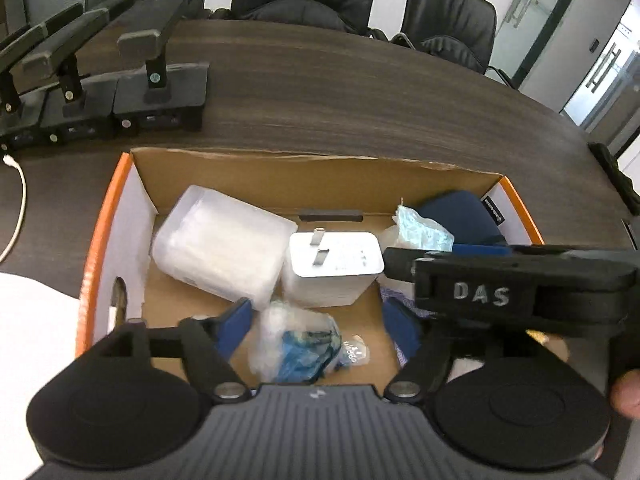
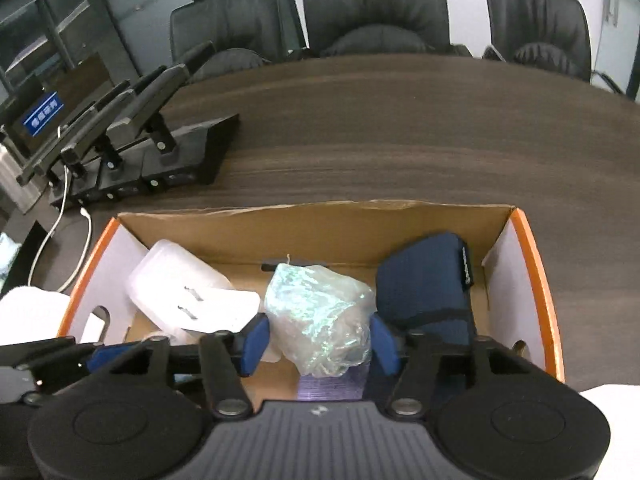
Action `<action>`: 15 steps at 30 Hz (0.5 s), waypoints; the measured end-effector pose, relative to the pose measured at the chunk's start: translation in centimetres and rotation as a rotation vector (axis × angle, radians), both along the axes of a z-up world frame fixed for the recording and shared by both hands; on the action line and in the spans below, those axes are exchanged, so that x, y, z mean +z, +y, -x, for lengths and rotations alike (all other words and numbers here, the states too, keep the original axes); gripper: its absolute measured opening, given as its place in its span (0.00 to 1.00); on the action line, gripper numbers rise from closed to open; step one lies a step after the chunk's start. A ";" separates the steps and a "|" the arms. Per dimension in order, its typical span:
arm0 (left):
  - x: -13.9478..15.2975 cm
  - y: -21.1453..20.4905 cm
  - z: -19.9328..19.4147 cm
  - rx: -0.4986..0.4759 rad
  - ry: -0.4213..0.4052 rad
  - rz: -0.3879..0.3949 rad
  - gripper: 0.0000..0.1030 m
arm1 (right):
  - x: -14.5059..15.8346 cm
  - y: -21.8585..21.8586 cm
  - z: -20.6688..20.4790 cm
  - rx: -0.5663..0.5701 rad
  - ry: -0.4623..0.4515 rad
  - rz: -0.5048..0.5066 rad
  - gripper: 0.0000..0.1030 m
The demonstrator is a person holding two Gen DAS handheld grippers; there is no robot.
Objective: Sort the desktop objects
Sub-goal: 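Carry the blue packet and clear bag into the red box and release both, then lift both grippers out of the red box back toward the towel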
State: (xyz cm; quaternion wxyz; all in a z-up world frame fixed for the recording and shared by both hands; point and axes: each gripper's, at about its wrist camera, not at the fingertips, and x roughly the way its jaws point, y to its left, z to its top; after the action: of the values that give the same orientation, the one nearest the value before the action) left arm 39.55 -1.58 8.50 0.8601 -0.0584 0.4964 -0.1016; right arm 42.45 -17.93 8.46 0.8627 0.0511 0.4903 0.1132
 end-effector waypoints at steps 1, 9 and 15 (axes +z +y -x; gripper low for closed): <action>0.3 0.3 0.0 0.007 -0.002 -0.002 0.80 | 0.4 0.0 0.0 -0.003 0.005 0.005 0.58; 2.2 2.6 1.1 0.063 0.052 -0.082 1.00 | 4.3 -0.7 2.0 -0.024 0.037 0.140 0.87; 4.0 4.1 3.7 0.182 0.050 -0.123 1.00 | 4.8 -2.4 6.2 -0.052 0.044 0.244 0.88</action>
State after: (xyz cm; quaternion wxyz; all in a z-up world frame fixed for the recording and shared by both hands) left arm 35.88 2.54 12.54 0.8551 -0.0530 0.5157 0.0092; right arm 36.28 -20.28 13.22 0.8542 -0.0394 0.5175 0.0293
